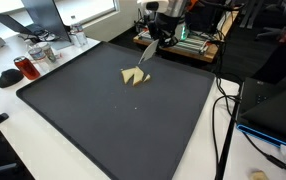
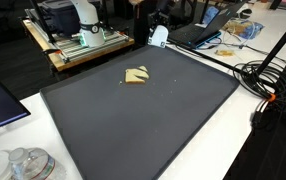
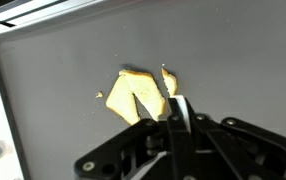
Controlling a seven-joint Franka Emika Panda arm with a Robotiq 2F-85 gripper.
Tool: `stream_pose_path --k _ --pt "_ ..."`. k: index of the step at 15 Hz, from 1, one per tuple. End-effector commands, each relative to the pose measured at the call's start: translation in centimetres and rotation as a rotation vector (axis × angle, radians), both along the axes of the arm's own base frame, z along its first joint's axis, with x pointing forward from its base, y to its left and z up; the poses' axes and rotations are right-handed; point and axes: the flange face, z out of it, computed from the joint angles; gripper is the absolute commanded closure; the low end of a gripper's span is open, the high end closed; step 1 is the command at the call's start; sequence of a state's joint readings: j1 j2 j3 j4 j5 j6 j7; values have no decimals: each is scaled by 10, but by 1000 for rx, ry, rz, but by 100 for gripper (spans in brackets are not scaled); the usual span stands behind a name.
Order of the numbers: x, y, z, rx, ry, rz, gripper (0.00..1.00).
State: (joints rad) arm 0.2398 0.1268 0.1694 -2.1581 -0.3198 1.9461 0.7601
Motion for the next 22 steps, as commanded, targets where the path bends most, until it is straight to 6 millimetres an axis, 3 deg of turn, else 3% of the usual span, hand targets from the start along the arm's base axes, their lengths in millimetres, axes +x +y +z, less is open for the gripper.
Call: stream_pose_path --k 1,7,12,18,22 --pt "12 28 -5 -63 -28 -38 99" --pt "27 58 -32 -128 -45 -80 99" --pt "45 72 -53 -195 -59 -113 99" --pt "69 65 -77 -233 -88 -184 99" --pt "76 48 -92 -279 -107 -250 99"
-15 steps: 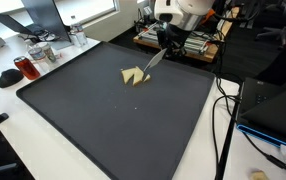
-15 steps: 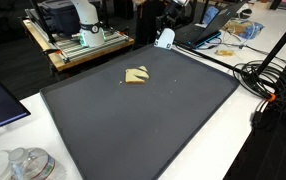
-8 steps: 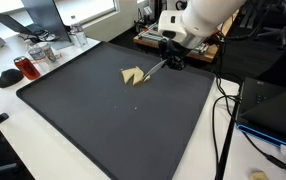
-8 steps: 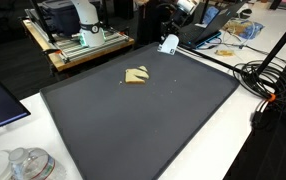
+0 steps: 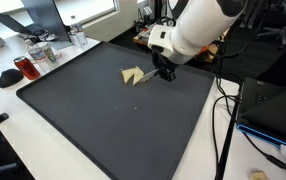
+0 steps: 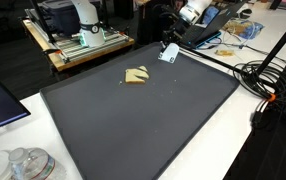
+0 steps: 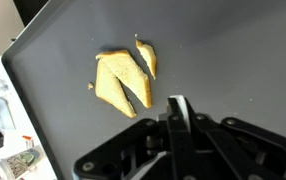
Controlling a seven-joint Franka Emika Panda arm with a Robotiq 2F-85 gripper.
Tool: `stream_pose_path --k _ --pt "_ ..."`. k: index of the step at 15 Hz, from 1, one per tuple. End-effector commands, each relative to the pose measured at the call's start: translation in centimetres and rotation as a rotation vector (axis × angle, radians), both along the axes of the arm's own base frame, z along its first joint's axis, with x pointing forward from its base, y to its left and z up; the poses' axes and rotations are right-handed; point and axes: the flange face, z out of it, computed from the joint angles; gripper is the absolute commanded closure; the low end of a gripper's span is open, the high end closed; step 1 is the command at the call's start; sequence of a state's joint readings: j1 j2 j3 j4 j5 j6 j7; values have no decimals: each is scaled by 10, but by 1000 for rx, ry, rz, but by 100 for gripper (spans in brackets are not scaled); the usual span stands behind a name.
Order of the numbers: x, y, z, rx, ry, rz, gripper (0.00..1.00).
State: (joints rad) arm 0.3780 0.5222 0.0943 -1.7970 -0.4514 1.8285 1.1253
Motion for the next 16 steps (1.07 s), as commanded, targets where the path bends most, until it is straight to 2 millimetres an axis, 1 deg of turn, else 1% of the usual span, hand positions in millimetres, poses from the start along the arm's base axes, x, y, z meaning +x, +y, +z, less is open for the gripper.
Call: stream_pose_path --k 1,4,6,8,12,16 --pt "7 -9 -11 -67 -32 -54 99" --pt "4 -19 -18 -84 -42 -84 99" --pt "-1 -26 -16 -61 -34 -104 99" --pt "-6 -33 -10 -49 -46 -125 99" --pt "-22 -50 14 25 -88 -120 99" --pt "-49 -72 44 120 -166 -84 99"
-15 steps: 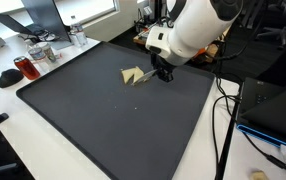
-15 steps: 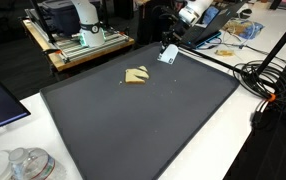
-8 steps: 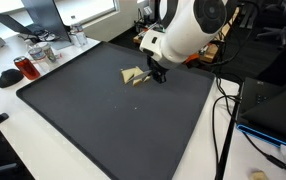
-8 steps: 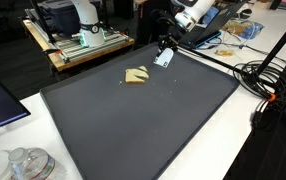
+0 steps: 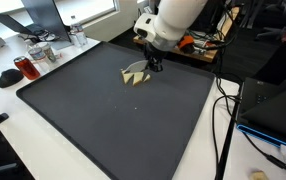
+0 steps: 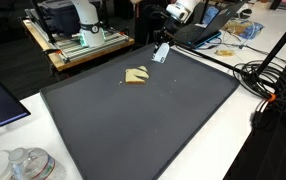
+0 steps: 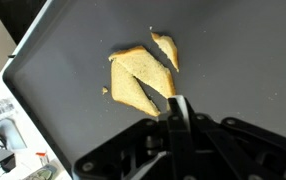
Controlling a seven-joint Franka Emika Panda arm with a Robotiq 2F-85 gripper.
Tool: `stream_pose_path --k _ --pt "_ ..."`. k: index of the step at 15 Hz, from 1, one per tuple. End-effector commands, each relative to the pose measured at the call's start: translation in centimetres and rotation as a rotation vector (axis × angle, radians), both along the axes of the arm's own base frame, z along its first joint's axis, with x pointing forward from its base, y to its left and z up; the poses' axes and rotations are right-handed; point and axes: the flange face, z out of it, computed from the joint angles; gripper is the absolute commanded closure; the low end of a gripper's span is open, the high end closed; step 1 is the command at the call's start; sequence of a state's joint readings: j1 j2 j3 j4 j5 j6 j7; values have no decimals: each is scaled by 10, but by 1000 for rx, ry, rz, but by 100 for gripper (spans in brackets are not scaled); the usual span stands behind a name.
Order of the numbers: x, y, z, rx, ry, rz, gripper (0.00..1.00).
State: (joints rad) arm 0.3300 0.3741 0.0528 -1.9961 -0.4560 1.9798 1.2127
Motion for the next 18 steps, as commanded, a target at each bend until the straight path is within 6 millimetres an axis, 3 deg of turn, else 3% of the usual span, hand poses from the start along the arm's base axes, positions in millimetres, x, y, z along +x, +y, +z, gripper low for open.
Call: stream_pose_path --k 1,8,18 --pt "-39 -23 35 105 -82 41 99" --pt "-86 -64 72 306 -211 165 99" --pt "-129 -131 83 656 -253 315 99"
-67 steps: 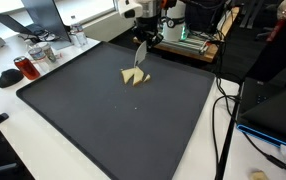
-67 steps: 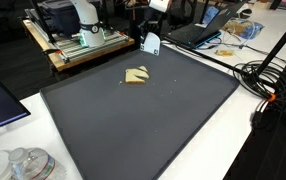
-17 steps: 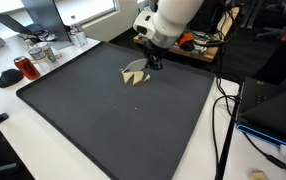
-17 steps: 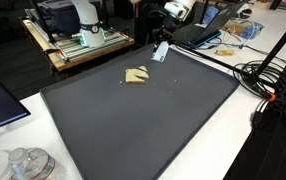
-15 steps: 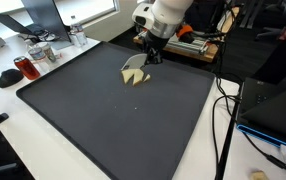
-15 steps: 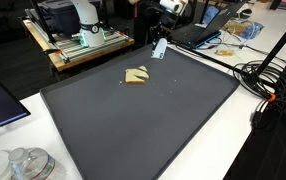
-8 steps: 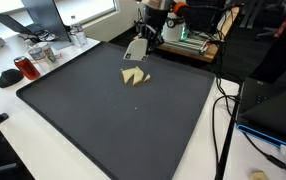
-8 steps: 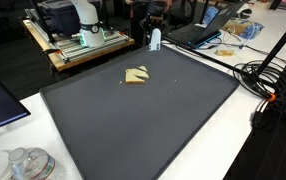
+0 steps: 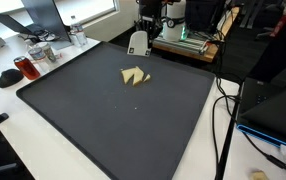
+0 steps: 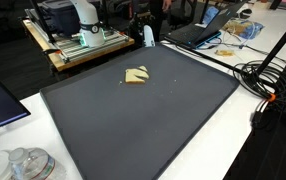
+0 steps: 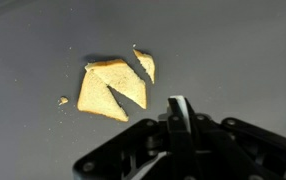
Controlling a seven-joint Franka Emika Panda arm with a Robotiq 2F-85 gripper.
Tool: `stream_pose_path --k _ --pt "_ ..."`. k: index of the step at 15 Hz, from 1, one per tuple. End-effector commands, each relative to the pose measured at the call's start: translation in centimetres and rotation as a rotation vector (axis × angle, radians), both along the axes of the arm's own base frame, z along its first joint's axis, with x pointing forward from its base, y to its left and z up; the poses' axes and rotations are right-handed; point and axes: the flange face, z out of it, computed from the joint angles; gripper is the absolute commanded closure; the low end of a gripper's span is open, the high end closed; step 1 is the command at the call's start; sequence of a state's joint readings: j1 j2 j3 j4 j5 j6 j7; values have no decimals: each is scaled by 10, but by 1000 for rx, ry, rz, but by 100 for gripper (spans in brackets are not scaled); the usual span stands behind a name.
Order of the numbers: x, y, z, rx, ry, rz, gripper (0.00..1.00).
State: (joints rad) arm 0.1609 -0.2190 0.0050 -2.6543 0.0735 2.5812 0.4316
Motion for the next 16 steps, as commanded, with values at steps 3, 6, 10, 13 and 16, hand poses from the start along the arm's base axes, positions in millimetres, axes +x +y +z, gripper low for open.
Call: stream_pose_path --k 3,6,10,13,16 --pt "-18 -35 8 163 -12 103 99" --pt "-18 -53 6 220 0 143 99" --pt "-20 -80 -2 288 27 185 99" --pt "-22 -101 -5 338 36 207 99" --pt "-21 -119 -7 366 39 222 99"
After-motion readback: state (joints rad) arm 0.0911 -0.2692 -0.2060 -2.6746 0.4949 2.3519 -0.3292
